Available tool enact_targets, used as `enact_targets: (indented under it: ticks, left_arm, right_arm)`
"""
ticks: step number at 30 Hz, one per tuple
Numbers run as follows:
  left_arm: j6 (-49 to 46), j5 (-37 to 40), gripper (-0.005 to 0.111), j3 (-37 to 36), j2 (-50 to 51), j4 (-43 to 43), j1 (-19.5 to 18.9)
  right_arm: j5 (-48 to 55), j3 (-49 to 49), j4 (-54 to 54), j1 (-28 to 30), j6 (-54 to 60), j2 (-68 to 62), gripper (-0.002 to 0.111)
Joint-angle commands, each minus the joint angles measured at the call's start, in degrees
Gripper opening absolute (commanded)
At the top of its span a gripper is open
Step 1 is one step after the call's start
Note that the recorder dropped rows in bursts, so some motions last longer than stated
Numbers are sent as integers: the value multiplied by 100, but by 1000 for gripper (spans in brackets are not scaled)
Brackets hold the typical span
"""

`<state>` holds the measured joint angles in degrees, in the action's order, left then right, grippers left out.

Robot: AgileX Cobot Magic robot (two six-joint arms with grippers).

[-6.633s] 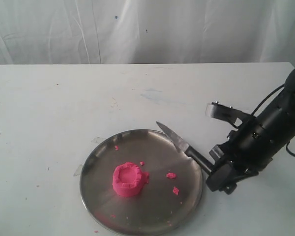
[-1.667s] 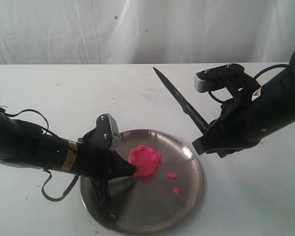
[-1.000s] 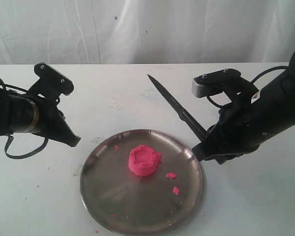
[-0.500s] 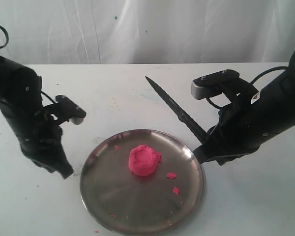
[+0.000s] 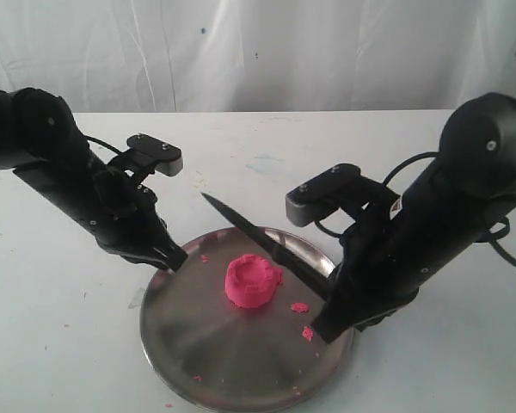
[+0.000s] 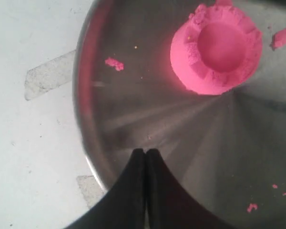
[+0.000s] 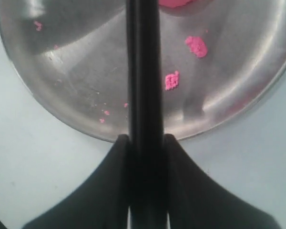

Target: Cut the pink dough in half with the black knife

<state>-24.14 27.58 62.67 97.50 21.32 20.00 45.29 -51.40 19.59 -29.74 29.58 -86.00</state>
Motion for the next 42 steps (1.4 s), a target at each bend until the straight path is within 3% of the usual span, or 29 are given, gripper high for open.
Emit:
enact_targets:
  ticks: [1,6,10,13,16,27,32,37,42]
  left_arm:
    - [-10,32,0,20,-19,521,9]
    - [-10,-136,0,20,-19,971,9]
    - [-280,-235,0,20,-19,2188,9]
    - [-1557,42,0,20,-7,3397,9]
    - [-3034,129,0,20,50,3969,9]
    - [-3617,-58,0,20,357,4458,9]
    - [-3605,-99,0,20,384,5119,9]
    - [-3722,-207,0,-3,407,5126,9]
    - [-3774,-294,0,-3,431,5022,9]
  right_arm:
    - [-91,-27,-609,-119,-406,-343,0]
    - [-108,-78,-620,-119,-381,-555,0]
    - [-184,-78,-643,-119,-287,-707,0]
    - [-267,-78,-643,-119,-259,-804,0]
    - [-301,-78,-643,-119,-142,-871,0]
    - [-562,-82,-951,-145,-127,-883,0]
    - [-460,-172,-1283,-400,-251,-883,0]
    - [-519,-182,-2002,-522,-979,-883,0]
    - [-572,-182,-2069,-522,-1071,-886,0]
